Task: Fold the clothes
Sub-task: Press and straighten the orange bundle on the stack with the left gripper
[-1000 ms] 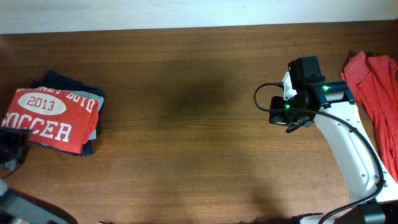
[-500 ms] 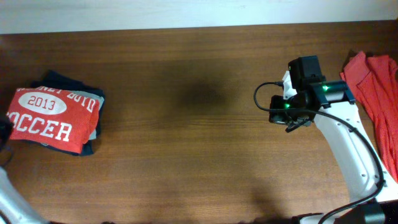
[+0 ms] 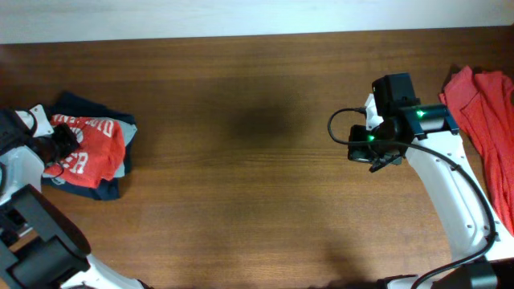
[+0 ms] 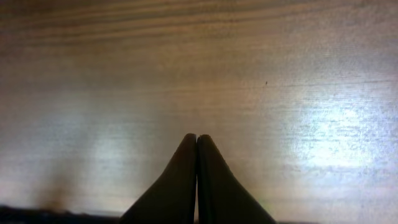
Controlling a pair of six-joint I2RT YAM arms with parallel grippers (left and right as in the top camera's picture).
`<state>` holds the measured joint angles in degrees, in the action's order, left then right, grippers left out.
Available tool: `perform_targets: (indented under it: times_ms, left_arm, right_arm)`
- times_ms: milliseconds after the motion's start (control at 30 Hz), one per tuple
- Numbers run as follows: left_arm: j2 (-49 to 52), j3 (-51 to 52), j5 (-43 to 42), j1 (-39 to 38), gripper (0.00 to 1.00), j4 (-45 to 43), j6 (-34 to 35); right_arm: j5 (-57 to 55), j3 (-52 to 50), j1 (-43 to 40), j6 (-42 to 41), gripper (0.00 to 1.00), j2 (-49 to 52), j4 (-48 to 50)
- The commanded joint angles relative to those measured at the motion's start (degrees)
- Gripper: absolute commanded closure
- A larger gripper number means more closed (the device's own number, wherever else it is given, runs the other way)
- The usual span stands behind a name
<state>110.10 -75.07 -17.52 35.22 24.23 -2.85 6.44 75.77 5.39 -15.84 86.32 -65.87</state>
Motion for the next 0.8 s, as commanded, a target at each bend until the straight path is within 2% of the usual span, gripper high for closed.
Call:
perform_targets:
  times_ms: [0,233,333,533,667,767]
  left_arm:
    - [3.1,0.6,1.9,-0.3,0.99,1.3,-1.9]
    - [-5.1,-8.3,-0.7,-0.8,0.98,14.1,-2.0]
    - [-9.0,-8.8,-0.7,-2.4,0.96,17.7,-2.4]
    - [-9.6,-7.9,0.3,-9.2,0.92,20.2,-12.4]
    - [-7.4,-6.0,6.8,-13.5,0.92,19.1,-12.7]
    - [-2.4,-4.5,7.6,-15.4,0.93,17.9,-12.2]
  right_arm:
    - [-0.7,0.8,-0.2,0.4,0.95,-0.9,-0.3]
    - [-0.7,0.8,-0.2,0.4,0.95,-0.9,-0.8]
    - [-0.7,0.8,-0.2,0.4,0.95,-0.9,-0.9]
    - [-0.7,0.8,-0.2,0.4,0.95,-0.9,-0.9]
    - [-0.7,0.8,-0.2,0.3,0.95,-0.9,-0.9]
    - [-0.7,0.8,-0.2,0.3,0.95,-0.9,-0.8]
